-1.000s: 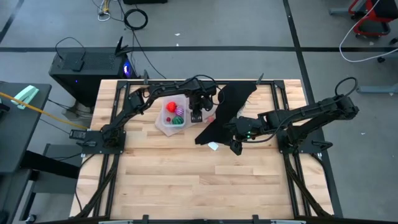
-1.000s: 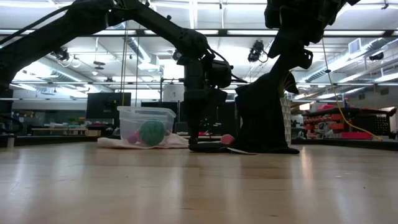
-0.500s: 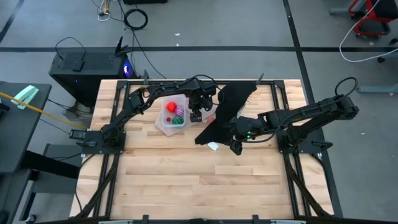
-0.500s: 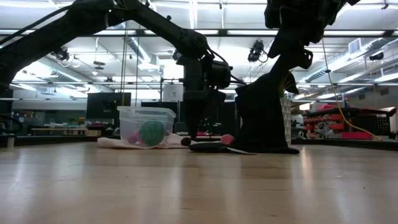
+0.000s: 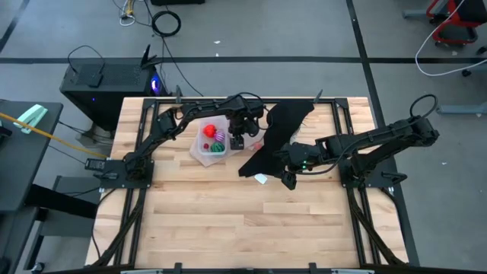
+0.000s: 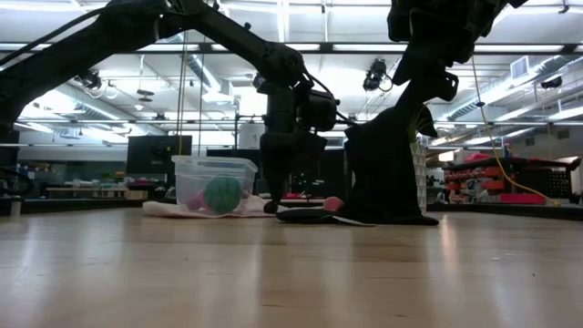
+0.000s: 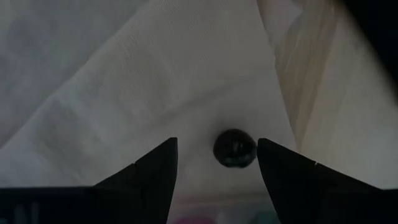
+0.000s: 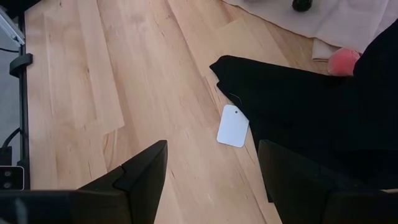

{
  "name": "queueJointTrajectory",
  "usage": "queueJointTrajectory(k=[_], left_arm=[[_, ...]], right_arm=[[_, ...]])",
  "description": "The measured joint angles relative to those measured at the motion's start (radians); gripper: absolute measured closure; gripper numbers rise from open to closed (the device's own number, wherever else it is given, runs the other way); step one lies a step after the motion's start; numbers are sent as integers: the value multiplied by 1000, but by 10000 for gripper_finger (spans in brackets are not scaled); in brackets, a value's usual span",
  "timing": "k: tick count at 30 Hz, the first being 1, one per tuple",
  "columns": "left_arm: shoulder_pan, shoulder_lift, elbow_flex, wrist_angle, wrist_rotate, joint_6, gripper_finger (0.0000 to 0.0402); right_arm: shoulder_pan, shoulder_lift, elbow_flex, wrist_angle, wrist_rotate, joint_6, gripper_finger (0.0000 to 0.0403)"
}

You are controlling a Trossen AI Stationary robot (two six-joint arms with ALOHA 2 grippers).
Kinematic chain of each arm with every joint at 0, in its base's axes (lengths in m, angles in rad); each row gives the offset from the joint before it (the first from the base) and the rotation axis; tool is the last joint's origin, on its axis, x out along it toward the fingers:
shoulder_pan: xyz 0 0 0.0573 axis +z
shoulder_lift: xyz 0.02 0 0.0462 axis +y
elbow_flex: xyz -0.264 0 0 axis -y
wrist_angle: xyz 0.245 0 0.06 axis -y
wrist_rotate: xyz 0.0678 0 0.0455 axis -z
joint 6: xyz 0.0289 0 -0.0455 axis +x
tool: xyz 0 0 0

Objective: Pick and placing Produce into tupperware
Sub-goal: Put the black cherry into the transparent bin

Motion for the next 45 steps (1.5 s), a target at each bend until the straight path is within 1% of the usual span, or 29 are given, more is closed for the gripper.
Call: queueJointTrajectory(k=[3,6,11,19,23,32,35,38,43,45], left_arm=[[-7,0,-1,-11,-1,6,172],[-11,0,-36,23,-2,3,172],[-35,2,-61,48,-99,9,172],[-34,2,-63,50,-98,8,176],[-34,2,-63,50,-99,7,197],[-34,2,-63,45,-98,9,275],[-34,2,-63,41,-98,9,291],[-34,1,-63,30,-94,18,290],[-34,1,-60,9,-93,21,259],[-34,1,-48,2,-92,28,253]], right_arm=[[0,0,0,0,0,0,144],[0,0,0,0,0,0,144],[0,0,0,0,0,1,144],[0,0,0,0,0,0,144],[0,0,0,0,0,-1,144],[0,0,0,0,0,-2,144],[0,0,0,0,0,-2,144],[0,0,0,0,0,-2,144],[0,0,0,0,0,-2,144],[0,0,0,0,0,-2,144]])
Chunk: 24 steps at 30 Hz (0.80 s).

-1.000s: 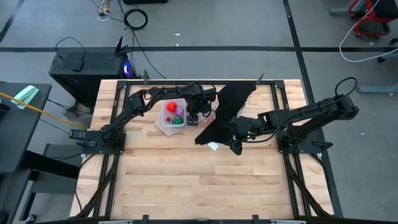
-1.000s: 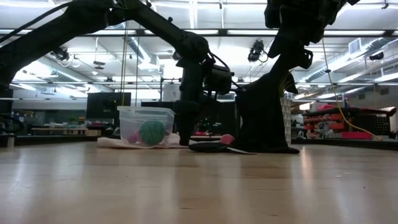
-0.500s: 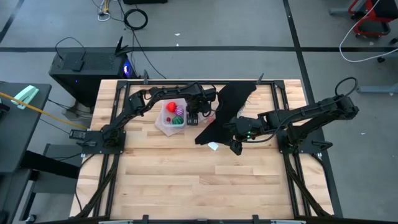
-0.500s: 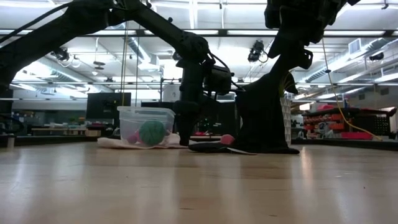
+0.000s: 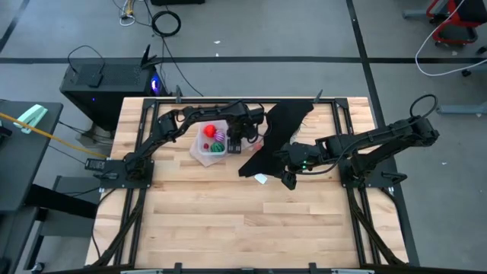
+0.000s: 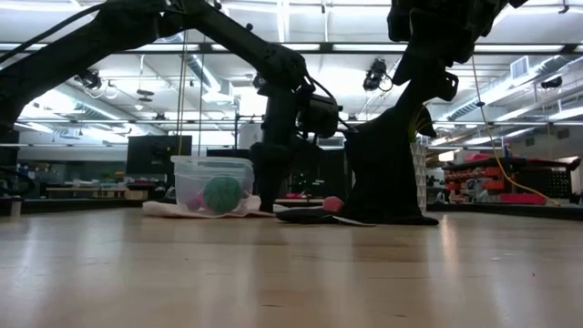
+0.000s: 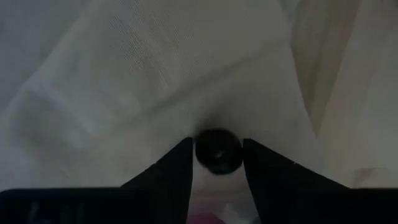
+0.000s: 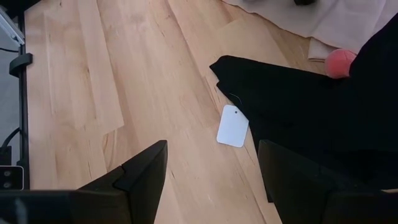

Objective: Pick and placing Produce into tupperware
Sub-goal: Put the black cherry into the transparent bin

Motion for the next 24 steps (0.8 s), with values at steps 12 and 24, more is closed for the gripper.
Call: queueJointTrajectory(k=[12,24], left_arm=[[3,-3,155,-25,22,7,301],[2,-3,105,-51,43,-20,271]], right_arm=[[0,0,0,0,0,0,144],[0,0,0,1,0,2,144]])
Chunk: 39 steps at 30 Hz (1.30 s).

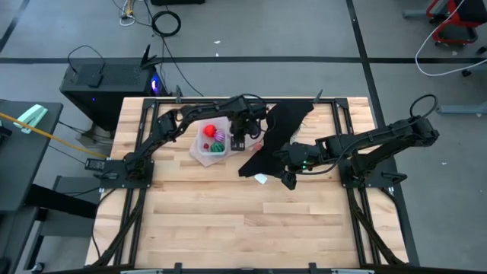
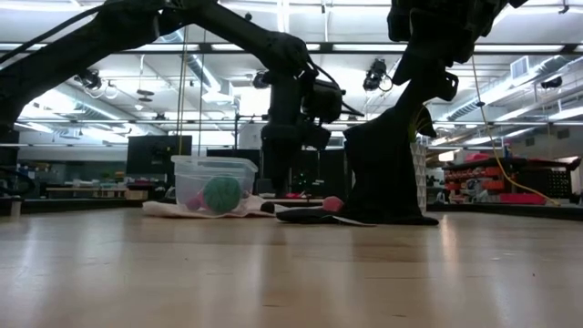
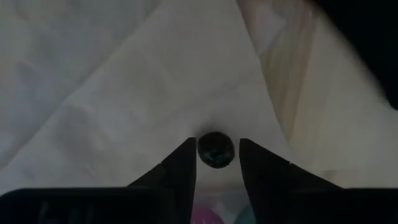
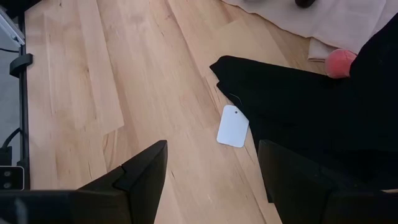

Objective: Pick and placing Produce into tupperware
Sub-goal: Put the black cherry into the transparent bin

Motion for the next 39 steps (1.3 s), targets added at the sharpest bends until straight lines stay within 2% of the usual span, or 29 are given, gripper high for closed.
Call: queueJointTrajectory(k=[8,13,25,39], left_arm=[[0,1,-59,23,-5,-1,217],[0,1,-59,35,-6,-4,200],[0,1,-60,71,-14,-17,197],[0,1,-60,32,-38,-18,205]], right_arm=[[0,0,0,0,0,0,144],[0,0,0,0,0,0,144],[0,0,0,0,0,1,144],[0,0,0,0,0,1,144]])
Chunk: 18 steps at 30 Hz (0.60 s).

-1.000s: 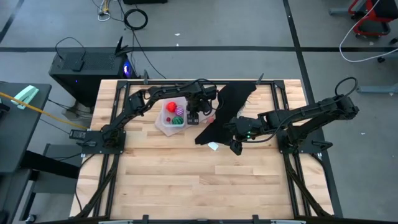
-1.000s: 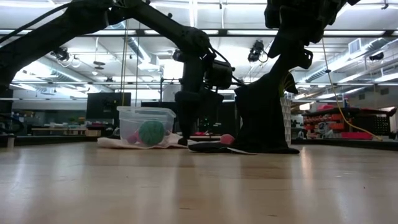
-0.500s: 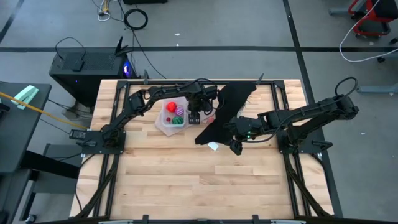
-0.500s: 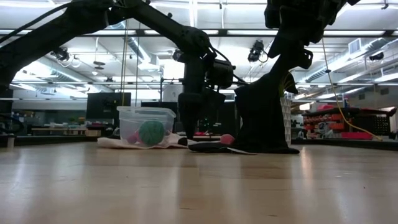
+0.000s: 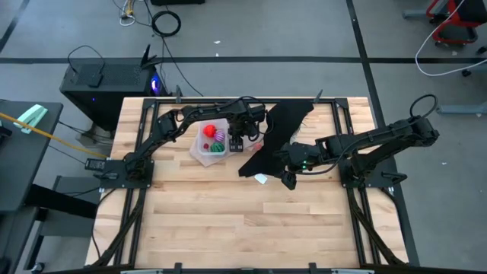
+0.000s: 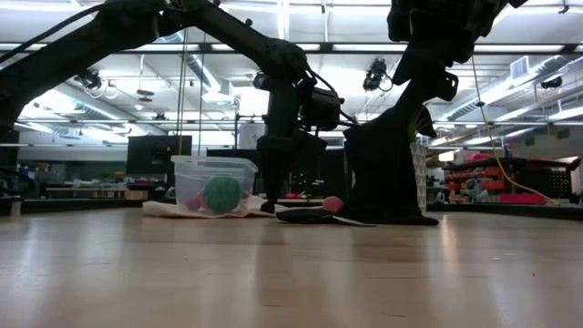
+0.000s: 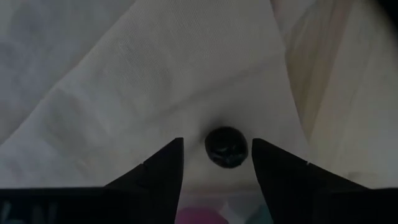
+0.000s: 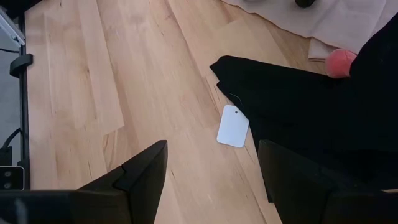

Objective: Pick and placing Produce into tupperware
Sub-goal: Put the black cherry into the transparent bin

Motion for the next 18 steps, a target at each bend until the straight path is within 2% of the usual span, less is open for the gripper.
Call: queueJointTrajectory(k=[10,18], left_arm=[[0,18,-1,-21,27,-38,203],[-7,26,-1,-14,10,-53,203]], right_arm=[[0,0,0,0,-18,26,144],[0,0,0,-1,-28,46,144]])
